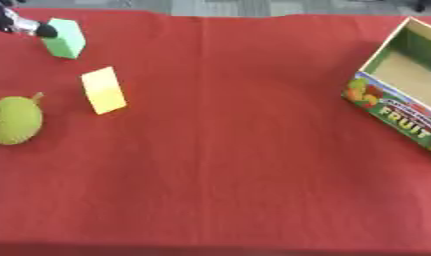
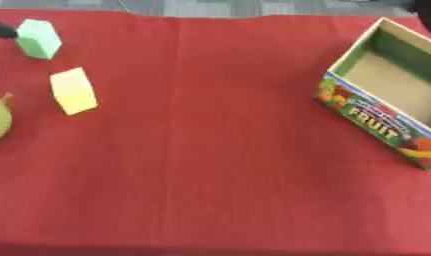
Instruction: Pick up the objects with one hand, pass them to the other hand, and then place them into the box on the other side of the table.
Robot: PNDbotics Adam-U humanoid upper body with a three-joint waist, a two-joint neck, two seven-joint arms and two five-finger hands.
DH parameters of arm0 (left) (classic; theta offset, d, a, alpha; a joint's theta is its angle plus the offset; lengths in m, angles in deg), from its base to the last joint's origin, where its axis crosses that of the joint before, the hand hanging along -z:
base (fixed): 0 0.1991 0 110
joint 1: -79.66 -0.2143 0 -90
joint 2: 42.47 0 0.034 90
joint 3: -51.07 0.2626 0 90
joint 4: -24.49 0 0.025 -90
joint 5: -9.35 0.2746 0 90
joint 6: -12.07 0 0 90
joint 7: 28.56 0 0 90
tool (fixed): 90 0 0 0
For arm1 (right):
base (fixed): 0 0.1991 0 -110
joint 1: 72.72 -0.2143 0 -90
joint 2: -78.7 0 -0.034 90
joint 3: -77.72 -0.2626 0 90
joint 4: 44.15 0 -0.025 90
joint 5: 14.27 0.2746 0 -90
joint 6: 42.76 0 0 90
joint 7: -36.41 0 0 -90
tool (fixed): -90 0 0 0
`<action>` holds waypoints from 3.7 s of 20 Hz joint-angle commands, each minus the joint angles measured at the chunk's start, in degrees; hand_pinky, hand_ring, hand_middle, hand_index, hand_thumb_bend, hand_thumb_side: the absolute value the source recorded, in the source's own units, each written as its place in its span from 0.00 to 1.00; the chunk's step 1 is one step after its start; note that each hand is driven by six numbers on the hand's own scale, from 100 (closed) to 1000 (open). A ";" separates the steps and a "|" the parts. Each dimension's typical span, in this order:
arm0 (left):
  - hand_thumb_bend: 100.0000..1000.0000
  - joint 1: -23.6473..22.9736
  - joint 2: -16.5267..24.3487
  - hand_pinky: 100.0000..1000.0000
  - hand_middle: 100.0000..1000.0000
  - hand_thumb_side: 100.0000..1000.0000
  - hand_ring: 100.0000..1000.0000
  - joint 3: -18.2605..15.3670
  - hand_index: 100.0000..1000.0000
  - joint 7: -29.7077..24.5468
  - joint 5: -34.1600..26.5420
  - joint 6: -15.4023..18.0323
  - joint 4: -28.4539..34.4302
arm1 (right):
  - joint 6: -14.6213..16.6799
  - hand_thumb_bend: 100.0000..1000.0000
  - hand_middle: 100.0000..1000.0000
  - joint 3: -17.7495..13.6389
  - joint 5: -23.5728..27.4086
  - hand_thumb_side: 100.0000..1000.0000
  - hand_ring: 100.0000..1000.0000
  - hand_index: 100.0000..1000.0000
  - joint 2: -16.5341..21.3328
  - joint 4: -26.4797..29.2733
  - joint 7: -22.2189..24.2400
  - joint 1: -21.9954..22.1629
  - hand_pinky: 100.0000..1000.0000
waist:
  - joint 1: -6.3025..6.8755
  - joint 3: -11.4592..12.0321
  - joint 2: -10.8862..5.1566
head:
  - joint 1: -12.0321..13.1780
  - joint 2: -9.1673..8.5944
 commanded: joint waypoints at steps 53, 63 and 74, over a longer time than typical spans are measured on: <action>0.80 4.38 -7.90 0.86 0.79 0.32 0.84 1.48 0.87 -10.38 27.20 -3.31 -9.78 | -1.29 0.12 0.84 0.13 0.10 0.42 0.86 0.93 5.55 2.34 -1.14 -4.63 0.78 | 0.56 -2.21 0.85 | 2.97 -1.59; 0.79 3.92 -8.35 0.86 0.78 0.34 0.84 0.24 0.85 -9.80 26.59 -5.30 -11.05 | -1.34 0.10 0.84 0.24 -0.91 0.44 0.86 0.93 5.34 2.69 -0.97 -4.36 0.79 | 0.23 -2.36 2.07 | 3.70 -2.23; 0.71 4.24 -8.17 0.84 0.75 0.33 0.82 0.53 0.86 -15.06 19.67 -2.78 -8.85 | -2.06 0.06 0.84 0.20 -2.01 0.47 0.86 0.92 5.15 2.63 -1.32 -3.61 0.79 | 0.21 -2.20 2.23 | 3.91 -2.68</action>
